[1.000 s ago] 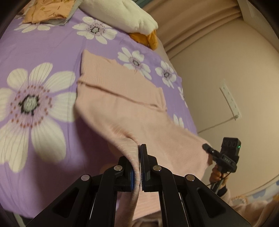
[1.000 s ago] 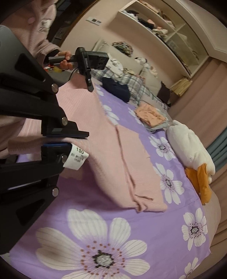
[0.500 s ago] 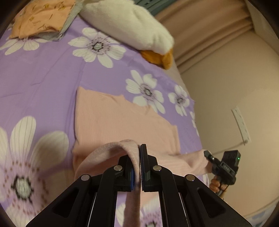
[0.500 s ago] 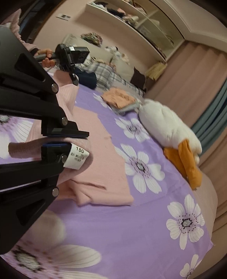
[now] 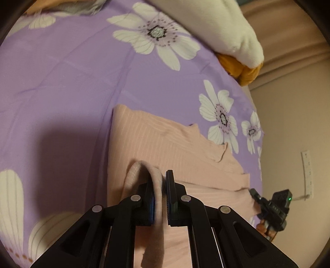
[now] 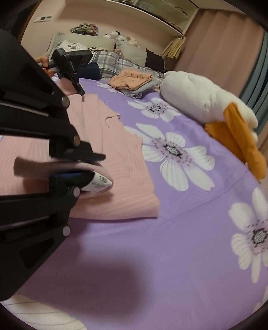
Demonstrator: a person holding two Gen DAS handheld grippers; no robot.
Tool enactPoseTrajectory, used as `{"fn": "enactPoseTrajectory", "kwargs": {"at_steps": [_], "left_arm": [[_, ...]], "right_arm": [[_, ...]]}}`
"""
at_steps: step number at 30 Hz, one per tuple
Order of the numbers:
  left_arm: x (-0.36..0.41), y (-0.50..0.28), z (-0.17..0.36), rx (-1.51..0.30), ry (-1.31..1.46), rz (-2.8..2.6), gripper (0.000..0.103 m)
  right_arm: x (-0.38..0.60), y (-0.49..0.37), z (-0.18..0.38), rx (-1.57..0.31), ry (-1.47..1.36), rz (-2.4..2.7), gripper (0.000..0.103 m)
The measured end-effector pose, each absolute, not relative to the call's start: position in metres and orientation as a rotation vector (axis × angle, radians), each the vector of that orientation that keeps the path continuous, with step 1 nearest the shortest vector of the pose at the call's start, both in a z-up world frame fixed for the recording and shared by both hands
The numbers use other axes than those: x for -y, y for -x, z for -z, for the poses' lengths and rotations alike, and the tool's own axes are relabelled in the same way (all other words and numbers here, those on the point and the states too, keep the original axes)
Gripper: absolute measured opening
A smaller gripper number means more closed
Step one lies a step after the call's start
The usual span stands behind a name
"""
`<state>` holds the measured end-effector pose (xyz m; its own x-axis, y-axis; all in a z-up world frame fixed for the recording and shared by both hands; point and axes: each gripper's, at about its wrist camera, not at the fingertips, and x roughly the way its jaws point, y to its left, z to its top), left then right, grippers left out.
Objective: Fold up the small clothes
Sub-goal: 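Grasp the hem with the left gripper while the right gripper grasps the hem, then fold the hem up toward the collar and release both grippers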
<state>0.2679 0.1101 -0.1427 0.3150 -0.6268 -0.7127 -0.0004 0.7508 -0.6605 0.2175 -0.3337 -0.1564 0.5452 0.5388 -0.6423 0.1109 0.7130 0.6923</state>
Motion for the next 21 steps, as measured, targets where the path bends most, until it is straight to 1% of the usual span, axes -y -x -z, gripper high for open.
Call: {"fn": "enactPoseTrajectory", "kwargs": {"at_steps": [1,2,3,8,14,16,17,18,19,20,21], "left_arm": [[-0.110,-0.267,0.142,-1.192,0.620,0.455,0.002],[-0.111,-0.265,0.140,-1.193,0.609,0.462,0.002],[-0.112,-0.264,0.139,-1.194,0.605,0.467,0.002],[-0.116,-0.249,0.132,-1.213,0.568,0.503,0.002],[-0.125,-0.225,0.134,-1.238,0.584,0.526,0.002],[-0.124,-0.218,0.134,-1.243,0.579,0.541,0.002],[-0.122,-0.216,0.133,-1.241,0.577,0.544,0.002],[-0.120,-0.214,0.131,-1.231,0.572,0.543,0.002],[-0.120,-0.214,0.129,-1.219,0.570,0.542,0.002],[-0.120,-0.215,0.127,-1.210,0.580,0.541,0.002],[-0.120,-0.216,0.126,-1.202,0.593,0.538,0.002]], "right_arm": [[0.335,-0.217,0.157,-0.982,-0.768,-0.292,0.029],[0.336,-0.215,0.156,-0.980,-0.782,-0.307,0.039],[0.338,-0.213,0.154,-0.976,-0.795,-0.322,0.046],[0.339,-0.196,0.144,-0.984,-0.787,-0.353,0.047],[0.331,-0.179,0.147,-1.018,-0.768,-0.383,0.047],[0.328,-0.175,0.148,-1.035,-0.745,-0.383,0.043],[0.326,-0.174,0.148,-1.041,-0.728,-0.382,0.034],[0.324,-0.173,0.148,-1.048,-0.702,-0.379,0.020],[0.321,-0.173,0.148,-1.055,-0.676,-0.374,0.016],[0.319,-0.173,0.148,-1.060,-0.659,-0.375,0.008],[0.318,-0.174,0.147,-1.056,-0.656,-0.383,0.008]]}}
